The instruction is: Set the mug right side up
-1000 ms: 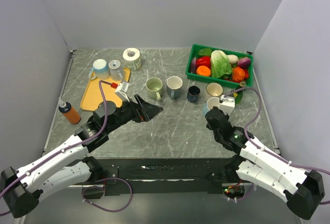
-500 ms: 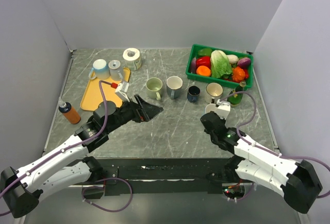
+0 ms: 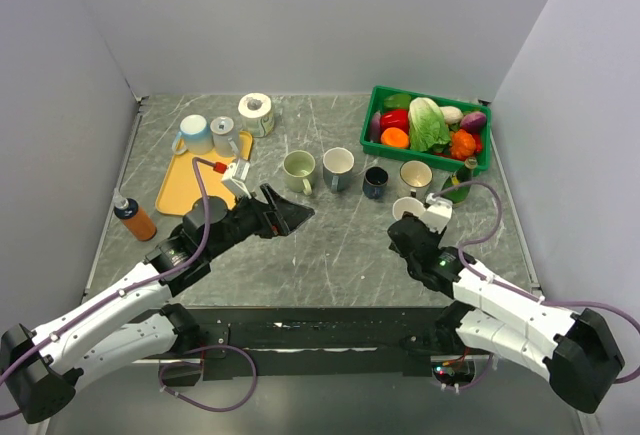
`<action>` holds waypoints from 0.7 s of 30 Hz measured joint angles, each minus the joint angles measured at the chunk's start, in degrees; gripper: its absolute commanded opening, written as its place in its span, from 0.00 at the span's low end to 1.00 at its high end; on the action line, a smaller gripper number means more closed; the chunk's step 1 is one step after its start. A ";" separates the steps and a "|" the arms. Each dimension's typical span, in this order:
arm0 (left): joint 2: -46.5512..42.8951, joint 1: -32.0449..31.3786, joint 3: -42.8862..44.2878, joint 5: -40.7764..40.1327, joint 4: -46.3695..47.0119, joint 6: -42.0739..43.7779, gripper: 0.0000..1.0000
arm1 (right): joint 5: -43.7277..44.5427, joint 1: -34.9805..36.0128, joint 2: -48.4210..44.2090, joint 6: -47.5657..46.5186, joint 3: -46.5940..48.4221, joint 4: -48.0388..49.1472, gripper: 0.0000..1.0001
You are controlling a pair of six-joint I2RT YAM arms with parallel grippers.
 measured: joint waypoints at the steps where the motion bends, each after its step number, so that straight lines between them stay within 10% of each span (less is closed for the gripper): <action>1: 0.00 0.00 0.00 -0.35 -0.35 0.17 0.96 | 0.02 0.00 -0.26 0.31 0.00 -0.20 0.70; 21: 6.54 0.52 8.87 -17.88 -10.64 2.36 0.96 | -2.99 0.00 -10.82 -0.85 8.02 -6.99 1.00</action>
